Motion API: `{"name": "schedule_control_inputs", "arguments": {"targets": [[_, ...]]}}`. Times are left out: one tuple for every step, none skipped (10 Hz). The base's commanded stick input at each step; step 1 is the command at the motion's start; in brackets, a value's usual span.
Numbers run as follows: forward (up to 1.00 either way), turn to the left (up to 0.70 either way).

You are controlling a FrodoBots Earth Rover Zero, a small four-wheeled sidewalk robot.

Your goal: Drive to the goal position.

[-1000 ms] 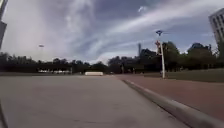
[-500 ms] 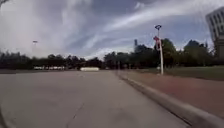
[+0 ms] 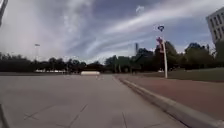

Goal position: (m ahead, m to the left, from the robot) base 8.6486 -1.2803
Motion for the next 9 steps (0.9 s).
{"name": "schedule_control_inputs", "arguments": {"targets": [[1.00,0.00],[1.00,0.00],[1.00,0.00],[1.00,0.00],[1.00,0.00],[1.00,0.00],[1.00,0.00],[1.00,0.00],[1.00,0.00]]}}
